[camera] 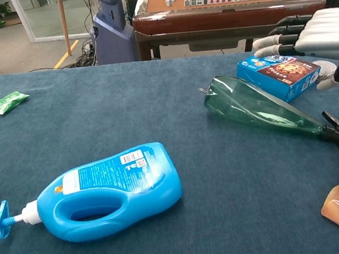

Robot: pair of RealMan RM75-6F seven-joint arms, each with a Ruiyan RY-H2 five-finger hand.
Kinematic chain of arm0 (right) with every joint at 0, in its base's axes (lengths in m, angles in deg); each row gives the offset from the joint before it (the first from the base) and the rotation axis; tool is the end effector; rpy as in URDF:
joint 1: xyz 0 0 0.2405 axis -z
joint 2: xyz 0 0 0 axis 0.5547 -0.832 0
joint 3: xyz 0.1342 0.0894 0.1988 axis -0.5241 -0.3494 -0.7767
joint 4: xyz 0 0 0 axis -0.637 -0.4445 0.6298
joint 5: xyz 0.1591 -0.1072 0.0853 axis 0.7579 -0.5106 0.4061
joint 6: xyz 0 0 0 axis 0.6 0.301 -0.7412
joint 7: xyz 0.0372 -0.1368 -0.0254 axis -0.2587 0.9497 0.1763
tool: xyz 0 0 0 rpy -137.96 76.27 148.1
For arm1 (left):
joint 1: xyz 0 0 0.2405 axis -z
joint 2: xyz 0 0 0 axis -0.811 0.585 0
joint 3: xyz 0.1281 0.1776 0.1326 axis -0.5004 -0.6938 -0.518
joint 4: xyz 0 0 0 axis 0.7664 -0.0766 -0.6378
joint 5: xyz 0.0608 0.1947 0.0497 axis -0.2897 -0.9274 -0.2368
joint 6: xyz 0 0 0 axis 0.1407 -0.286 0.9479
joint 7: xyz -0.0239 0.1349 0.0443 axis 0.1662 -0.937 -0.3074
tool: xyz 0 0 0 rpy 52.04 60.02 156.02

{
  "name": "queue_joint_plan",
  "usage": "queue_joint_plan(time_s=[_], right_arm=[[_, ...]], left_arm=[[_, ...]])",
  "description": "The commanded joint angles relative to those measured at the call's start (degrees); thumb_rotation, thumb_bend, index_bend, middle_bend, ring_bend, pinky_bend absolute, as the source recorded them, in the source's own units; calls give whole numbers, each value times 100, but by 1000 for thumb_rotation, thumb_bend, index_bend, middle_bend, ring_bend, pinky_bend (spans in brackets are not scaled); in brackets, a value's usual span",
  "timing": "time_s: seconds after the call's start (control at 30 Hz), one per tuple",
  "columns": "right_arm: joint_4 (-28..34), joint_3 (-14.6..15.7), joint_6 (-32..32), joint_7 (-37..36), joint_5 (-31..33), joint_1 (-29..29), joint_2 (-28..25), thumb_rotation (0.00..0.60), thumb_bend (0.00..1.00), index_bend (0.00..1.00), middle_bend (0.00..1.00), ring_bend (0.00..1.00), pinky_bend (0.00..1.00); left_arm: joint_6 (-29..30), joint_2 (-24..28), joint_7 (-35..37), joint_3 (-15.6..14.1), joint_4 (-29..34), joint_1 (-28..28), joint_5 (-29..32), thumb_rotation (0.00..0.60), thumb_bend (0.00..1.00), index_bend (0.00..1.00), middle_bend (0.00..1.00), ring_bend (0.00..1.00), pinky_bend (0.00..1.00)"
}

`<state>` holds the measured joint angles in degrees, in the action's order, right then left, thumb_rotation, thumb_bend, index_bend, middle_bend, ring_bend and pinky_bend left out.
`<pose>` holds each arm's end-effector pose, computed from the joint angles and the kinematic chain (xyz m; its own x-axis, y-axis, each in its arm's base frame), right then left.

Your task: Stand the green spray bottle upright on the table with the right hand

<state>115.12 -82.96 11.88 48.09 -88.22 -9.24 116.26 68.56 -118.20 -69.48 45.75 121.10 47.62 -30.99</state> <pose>-0.2468 -0.3691 0.0796 0.8835 0.1858 0.4300 -0.2402 -0.6084 0.7564 -0.3104 0.0999 0.1830 0.3852 -0.0039 0.9228 0.9211 0.0637 -0.3842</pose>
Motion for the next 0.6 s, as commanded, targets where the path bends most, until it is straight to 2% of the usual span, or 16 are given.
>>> queue_joint_plan(time_s=[0.03, 0.3, 0.6], right_arm=[[-732, 375, 316, -535, -589, -31, 180, 600, 0, 22, 0, 0, 0], [-1872, 561, 894, -711, -1077, 40, 800, 600, 0, 17, 0, 0, 0], [-3060, 737, 1431, -969, -1330, 214, 1488, 600, 0, 0, 0, 0, 0]], left_arm=[[-9, 6, -42, -12, 31, -3, -6, 600, 255, 96, 0, 0, 0], [-3, 9, -64, -20, 67, -14, -13, 600, 255, 96, 0, 0, 0], [-35, 42, 4, -35, 102, 6, -42, 600, 255, 96, 0, 0, 0]])
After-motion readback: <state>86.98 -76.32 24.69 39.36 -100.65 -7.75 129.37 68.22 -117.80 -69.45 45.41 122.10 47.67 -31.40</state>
